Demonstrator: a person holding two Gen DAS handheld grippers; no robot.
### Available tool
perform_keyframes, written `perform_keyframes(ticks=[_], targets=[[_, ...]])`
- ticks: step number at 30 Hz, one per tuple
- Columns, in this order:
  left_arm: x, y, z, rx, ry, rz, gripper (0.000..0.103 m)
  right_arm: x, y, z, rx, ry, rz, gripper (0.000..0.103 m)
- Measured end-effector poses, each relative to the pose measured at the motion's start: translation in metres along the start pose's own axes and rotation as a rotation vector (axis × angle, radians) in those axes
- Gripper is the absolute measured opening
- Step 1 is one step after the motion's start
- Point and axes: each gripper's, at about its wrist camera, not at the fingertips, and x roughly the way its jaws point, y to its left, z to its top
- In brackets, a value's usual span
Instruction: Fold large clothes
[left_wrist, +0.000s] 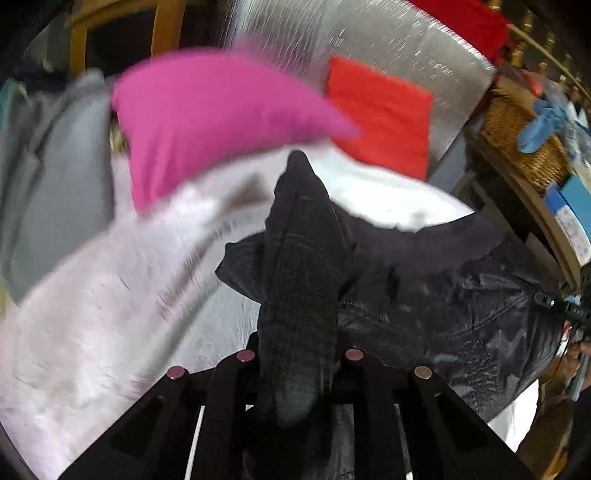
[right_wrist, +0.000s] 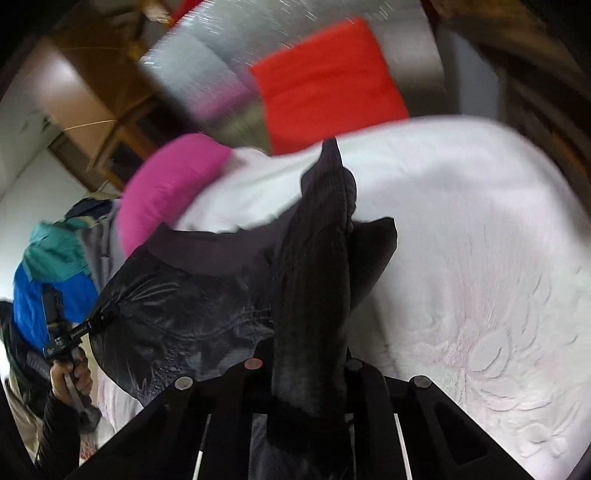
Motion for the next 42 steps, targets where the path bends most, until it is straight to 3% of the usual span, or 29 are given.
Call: perform_keyframes(ticks=[3, 6, 9, 12, 13, 14, 15, 16, 17, 21, 23, 25, 26, 31, 36, 38, 39, 40, 42], targets=[[-0.038, -0.009, -0.018, 0.03, -0.061, -0.002, 0.017, -0.033, 0.017, -0.011, -0.042, -0.042, 0.01, 0.012], [-0.061, -0.005, -0.048, 0.019, -0.085, -0.027, 0.017, -0.057, 0.012, -0.044, -0.04, -0.054, 0.018, 0.012], [-0.059, -0.005, -0.091, 0.007, -0.068, -0.048, 0.017, -0.058, 0.001, -0.082, -0.022, -0.028, 0.016, 0.012], [-0.037, 0.003, -0.131, -0.027, 0.003, -0.032, 0.018, -0.038, -0.025, -0.131, 0.052, 0.028, 0.011, 0.014], [-0.026, 0.008, -0.143, -0.039, 0.038, -0.011, 0.023, -0.028, -0.032, -0.14, 0.064, 0.048, -0.012, 0.018], [-0.008, 0.017, -0.155, -0.074, 0.081, 0.02, 0.028, -0.013, -0.045, -0.155, 0.092, 0.09, -0.051, 0.031], [-0.002, 0.025, -0.159, -0.097, 0.1, 0.037, 0.046, -0.003, -0.056, -0.164, 0.137, 0.115, -0.065, 0.039], [0.004, 0.032, -0.163, -0.122, 0.112, 0.053, 0.06, 0.002, -0.069, -0.173, 0.193, 0.121, -0.055, 0.052], [0.002, 0.038, -0.162, -0.138, 0.106, 0.07, 0.063, 0.002, -0.078, -0.178, 0.239, 0.105, -0.045, 0.064], [-0.024, 0.037, -0.142, -0.062, 0.097, 0.105, 0.063, -0.022, -0.082, -0.168, 0.223, 0.057, -0.071, 0.067], [-0.045, 0.04, -0.128, -0.021, 0.044, 0.125, 0.064, -0.038, -0.084, -0.157, 0.218, 0.014, -0.077, 0.067], [-0.052, 0.04, -0.118, -0.018, 0.005, 0.141, 0.078, -0.052, -0.082, -0.142, 0.215, -0.044, -0.08, 0.067], [-0.051, 0.04, -0.113, -0.022, -0.005, 0.138, 0.079, -0.052, -0.08, -0.135, 0.208, -0.055, -0.081, 0.068], [0.01, 0.036, -0.085, -0.066, 0.096, 0.038, 0.079, -0.006, -0.06, -0.09, 0.137, 0.005, -0.074, 0.069], [0.058, 0.028, -0.059, -0.108, 0.176, 0.032, 0.079, 0.035, -0.069, -0.069, 0.098, 0.104, -0.123, 0.069], [0.075, 0.024, -0.055, -0.096, 0.218, 0.038, 0.075, 0.045, -0.076, -0.066, 0.11, 0.126, -0.104, 0.068], [0.081, 0.022, -0.055, -0.087, 0.235, 0.035, 0.036, 0.054, -0.075, -0.065, 0.115, 0.139, -0.087, 0.063], [0.091, 0.02, -0.055, -0.083, 0.281, 0.027, 0.02, 0.066, -0.073, -0.064, 0.11, 0.175, -0.053, 0.034], [0.088, 0.016, -0.054, -0.065, 0.252, 0.047, 0.015, 0.072, -0.061, -0.063, 0.049, 0.194, -0.099, 0.017]])
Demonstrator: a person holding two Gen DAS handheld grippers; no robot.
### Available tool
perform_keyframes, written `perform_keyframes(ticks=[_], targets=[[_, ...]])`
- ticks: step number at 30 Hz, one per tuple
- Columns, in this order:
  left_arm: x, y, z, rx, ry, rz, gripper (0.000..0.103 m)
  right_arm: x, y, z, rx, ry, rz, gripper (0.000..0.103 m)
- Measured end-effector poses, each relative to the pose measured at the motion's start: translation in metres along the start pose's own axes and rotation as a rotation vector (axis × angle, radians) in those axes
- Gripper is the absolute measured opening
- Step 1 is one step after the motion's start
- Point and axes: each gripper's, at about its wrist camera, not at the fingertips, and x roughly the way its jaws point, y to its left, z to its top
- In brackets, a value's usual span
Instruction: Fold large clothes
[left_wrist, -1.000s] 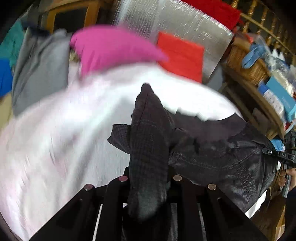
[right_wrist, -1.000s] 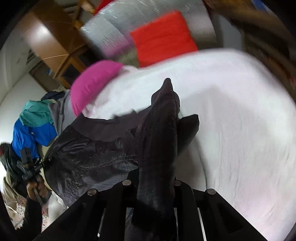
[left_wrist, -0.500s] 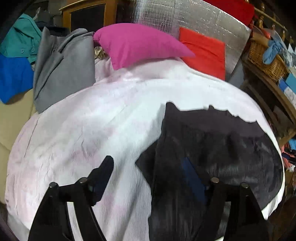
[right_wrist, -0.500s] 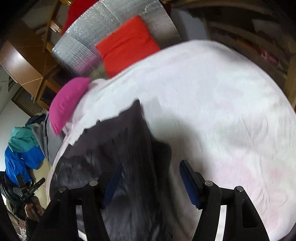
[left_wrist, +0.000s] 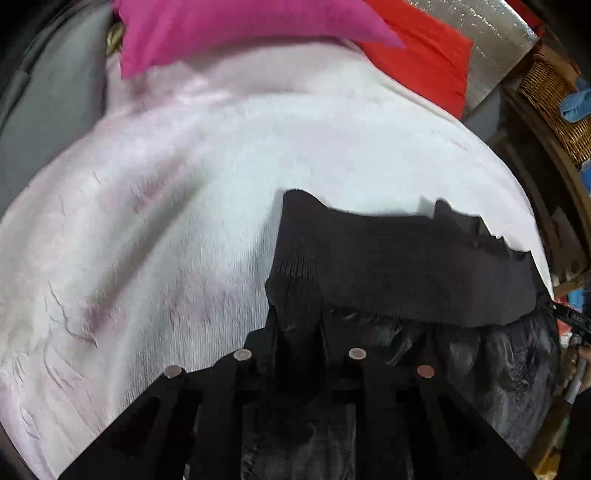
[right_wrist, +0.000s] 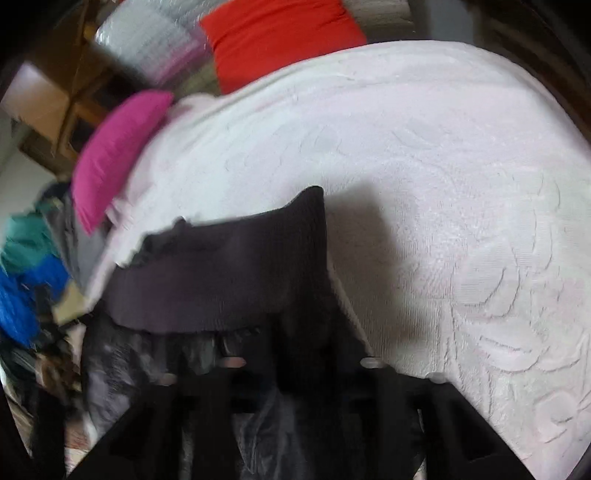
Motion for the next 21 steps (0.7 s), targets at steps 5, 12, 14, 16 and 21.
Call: perform_keyframes(ticks=[5, 12, 14, 16, 21], targets=[[-0.015, 0.008, -0.002, -0.005, -0.088, 0.015, 0.013, -0.033, 0.008, 0.009, -0.06, -0.12, -0.045, 0.012], [0.009, 0.009, -0.007, -0.023, -0.035, 0.069, 0.021, 0.014, -0.017, -0.004, 0.075, -0.073, -0.107, 0.014], [-0.002, 0.004, -0.006, -0.007, -0.048, 0.098, 0.032, 0.006, -0.013, -0.005, 0.069, -0.073, -0.149, 0.028], [-0.018, 0.0, -0.008, 0.003, -0.083, 0.131, 0.048, -0.007, -0.007, -0.009, 0.059, -0.093, -0.197, 0.05], [-0.078, -0.011, -0.034, 0.025, -0.225, 0.221, 0.061, -0.06, 0.024, -0.037, -0.013, -0.213, -0.293, 0.064]])
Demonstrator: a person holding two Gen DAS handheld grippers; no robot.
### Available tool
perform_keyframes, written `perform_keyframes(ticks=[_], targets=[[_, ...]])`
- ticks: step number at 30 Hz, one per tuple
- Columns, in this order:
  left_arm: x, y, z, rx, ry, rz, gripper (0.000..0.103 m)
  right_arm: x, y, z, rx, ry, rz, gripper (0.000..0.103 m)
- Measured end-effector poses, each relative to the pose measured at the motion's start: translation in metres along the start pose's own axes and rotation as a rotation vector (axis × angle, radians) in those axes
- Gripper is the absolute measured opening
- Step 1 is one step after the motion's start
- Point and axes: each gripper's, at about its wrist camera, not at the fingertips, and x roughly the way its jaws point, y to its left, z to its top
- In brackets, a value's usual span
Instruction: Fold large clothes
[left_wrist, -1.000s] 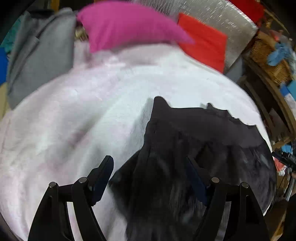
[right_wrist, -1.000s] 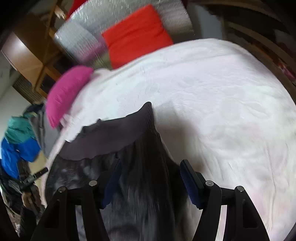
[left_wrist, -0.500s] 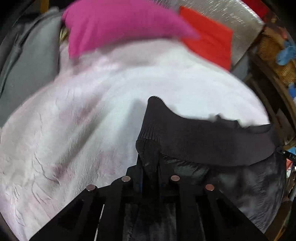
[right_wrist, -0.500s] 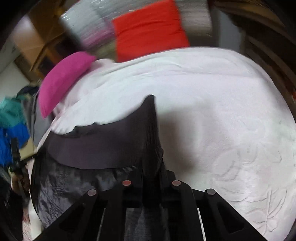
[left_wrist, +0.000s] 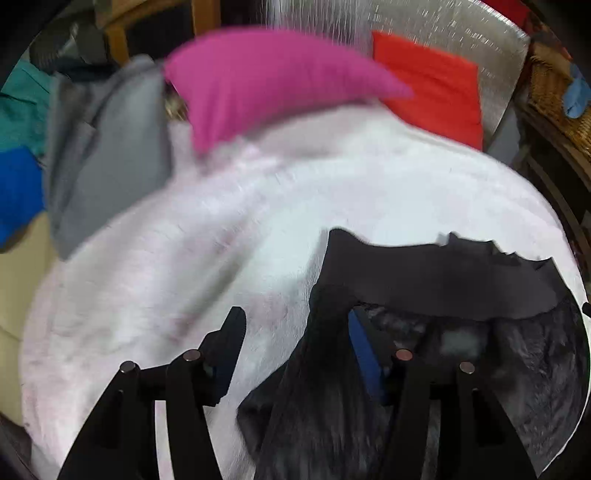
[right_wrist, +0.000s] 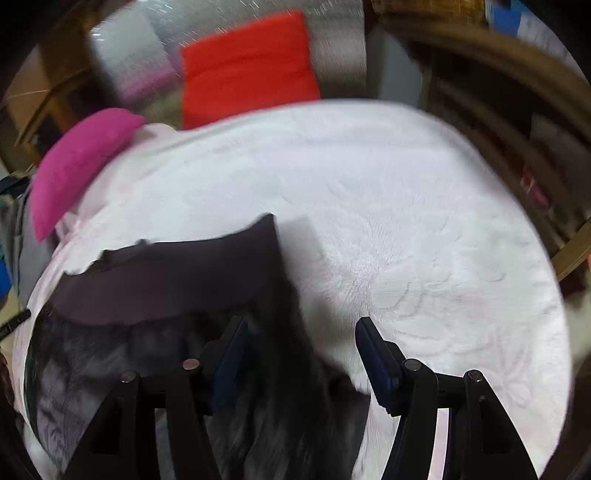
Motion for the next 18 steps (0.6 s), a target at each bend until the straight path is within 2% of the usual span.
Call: perform_keyframes(ticks=[2, 5, 8, 11, 14, 18], targets=[[-0.027, -0.008, -0.017, 0.006, -0.052, -0.005, 0.065, -0.023, 0.011, -0.014, -0.022, -0.047, 0.021, 0.067], [-0.047, -0.026, -0.047, 0.025, -0.083, -0.012, 0.068, -0.05, 0.036, -0.045, -0.071, -0.11, 0.051, 0.072], [-0.053, -0.049, -0.08, 0.049, -0.08, -0.021, 0.068, -0.046, 0.061, -0.075, -0.131, -0.115, 0.031, 0.072], [-0.044, -0.067, -0.106, 0.071, -0.044, -0.035, 0.068, -0.028, 0.069, -0.098, -0.137, -0.061, 0.009, 0.072], [-0.028, -0.074, -0.116, 0.067, 0.0, -0.034, 0.068, -0.01, 0.063, -0.107, -0.095, -0.046, -0.011, 0.08], [-0.021, -0.067, -0.115, 0.038, -0.011, -0.042, 0.076, -0.01, 0.058, -0.109, -0.075, -0.047, -0.007, 0.084]])
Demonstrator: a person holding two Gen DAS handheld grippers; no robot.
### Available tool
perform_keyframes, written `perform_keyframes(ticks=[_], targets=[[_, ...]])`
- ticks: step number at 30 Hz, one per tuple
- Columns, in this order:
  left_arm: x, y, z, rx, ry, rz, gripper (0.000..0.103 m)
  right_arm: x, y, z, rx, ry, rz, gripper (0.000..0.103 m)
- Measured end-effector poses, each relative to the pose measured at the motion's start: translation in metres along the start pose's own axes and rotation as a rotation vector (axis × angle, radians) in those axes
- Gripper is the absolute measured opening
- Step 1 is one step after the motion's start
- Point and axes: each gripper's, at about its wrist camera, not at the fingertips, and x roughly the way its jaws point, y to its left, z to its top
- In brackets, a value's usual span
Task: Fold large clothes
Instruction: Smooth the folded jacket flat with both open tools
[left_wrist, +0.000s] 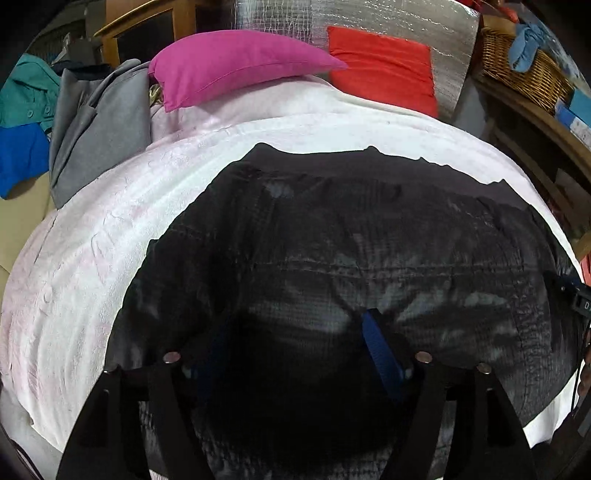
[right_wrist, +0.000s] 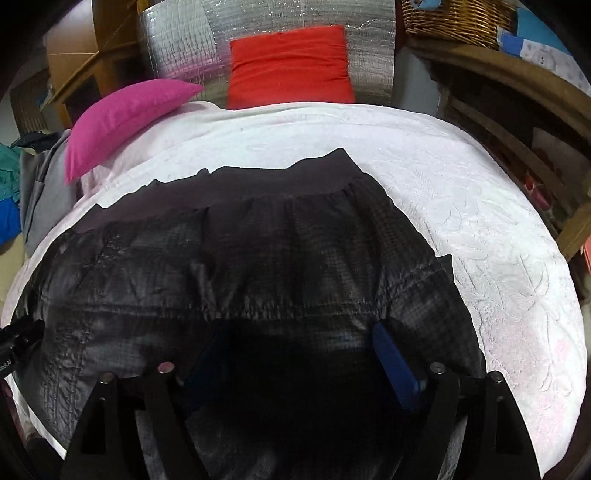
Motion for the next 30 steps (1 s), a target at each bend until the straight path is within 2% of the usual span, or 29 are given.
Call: perform_keyframes(ticks=[4, 8, 14, 16, 17, 19, 22, 25, 28, 30], targets=[[0.004, 0.003, 0.0, 0.003, -0.008, -0.006, 0.079, 0.002, -0.004, -0.004, 0.012, 0.002, 0.015, 0.085], [0.005, 0.005, 0.001, 0.004, -0.006, -0.006, 0.079, -0.007, -0.002, -0.001, 0.037, 0.01, -0.009, 0.085], [-0.014, 0.002, -0.009, -0.034, -0.007, -0.008, 0.079, -0.045, 0.017, -0.011, 0.031, -0.066, 0.04, 0.085], [-0.019, 0.003, -0.012, -0.045, -0.016, -0.014, 0.079, -0.039, 0.02, -0.018, 0.009, -0.03, 0.025, 0.086], [-0.019, 0.003, -0.015, -0.043, -0.009, -0.01, 0.079, -0.03, 0.02, -0.022, 0.008, 0.019, 0.019, 0.086], [-0.02, 0.001, -0.02, -0.03, 0.017, 0.008, 0.079, -0.029, 0.019, -0.024, 0.021, 0.024, 0.004, 0.086], [-0.044, -0.002, -0.027, -0.044, -0.004, 0.002, 0.079, -0.059, 0.026, -0.023, 0.056, -0.024, 0.049, 0.086], [-0.081, -0.014, -0.04, -0.048, -0.062, -0.002, 0.081, -0.099, 0.05, -0.031, 0.009, -0.091, 0.063, 0.087], [-0.117, -0.032, -0.059, -0.023, -0.131, -0.001, 0.091, -0.128, 0.069, -0.052, 0.01, -0.111, 0.096, 0.088], [-0.137, -0.041, -0.07, 0.001, -0.151, 0.0, 0.091, -0.142, 0.077, -0.069, 0.023, -0.114, 0.118, 0.091]])
